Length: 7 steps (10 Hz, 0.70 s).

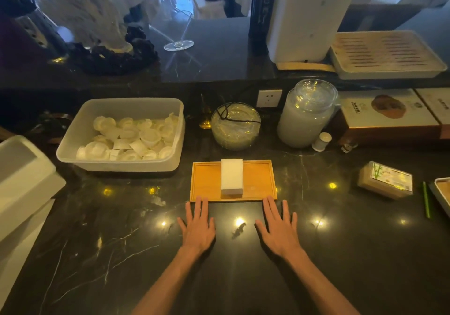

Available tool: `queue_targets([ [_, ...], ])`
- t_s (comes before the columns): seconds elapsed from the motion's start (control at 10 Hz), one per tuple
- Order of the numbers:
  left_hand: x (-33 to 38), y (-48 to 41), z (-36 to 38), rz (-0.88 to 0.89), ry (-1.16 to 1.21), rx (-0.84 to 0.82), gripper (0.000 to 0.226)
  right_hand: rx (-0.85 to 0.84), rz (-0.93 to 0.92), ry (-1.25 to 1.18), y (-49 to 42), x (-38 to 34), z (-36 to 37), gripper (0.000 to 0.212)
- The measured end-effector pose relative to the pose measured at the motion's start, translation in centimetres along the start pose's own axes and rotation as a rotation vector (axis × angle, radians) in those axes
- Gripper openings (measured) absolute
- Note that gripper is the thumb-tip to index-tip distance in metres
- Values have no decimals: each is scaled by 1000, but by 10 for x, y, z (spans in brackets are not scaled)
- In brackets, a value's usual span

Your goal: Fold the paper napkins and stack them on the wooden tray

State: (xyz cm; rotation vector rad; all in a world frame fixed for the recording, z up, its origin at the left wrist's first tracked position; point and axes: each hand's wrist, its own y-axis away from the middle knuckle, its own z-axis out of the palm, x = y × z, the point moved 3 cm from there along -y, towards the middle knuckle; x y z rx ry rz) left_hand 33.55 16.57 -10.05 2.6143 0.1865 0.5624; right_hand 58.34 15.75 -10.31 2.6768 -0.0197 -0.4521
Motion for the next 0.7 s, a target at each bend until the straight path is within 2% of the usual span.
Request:
queue_targets([
  [0.2,4,2,-15,11,-8,-35,66,-15,41,-83,0,-13,-10,75],
  [0.3,4,24,-26,59,50,135,51,116,-5,-264,24,-17,-18,60],
  [0.4,-4,47,-40,145,139,306,26,253,-79,-311,53,-15,-25,30],
  [0.5,-3,62,-66,181,201,391,26,358,-119,-319,67,-25,-49,29],
  [0.7,40,60,-156,295,132,598,33,609,-290,-199,56,-74,-145,32],
])
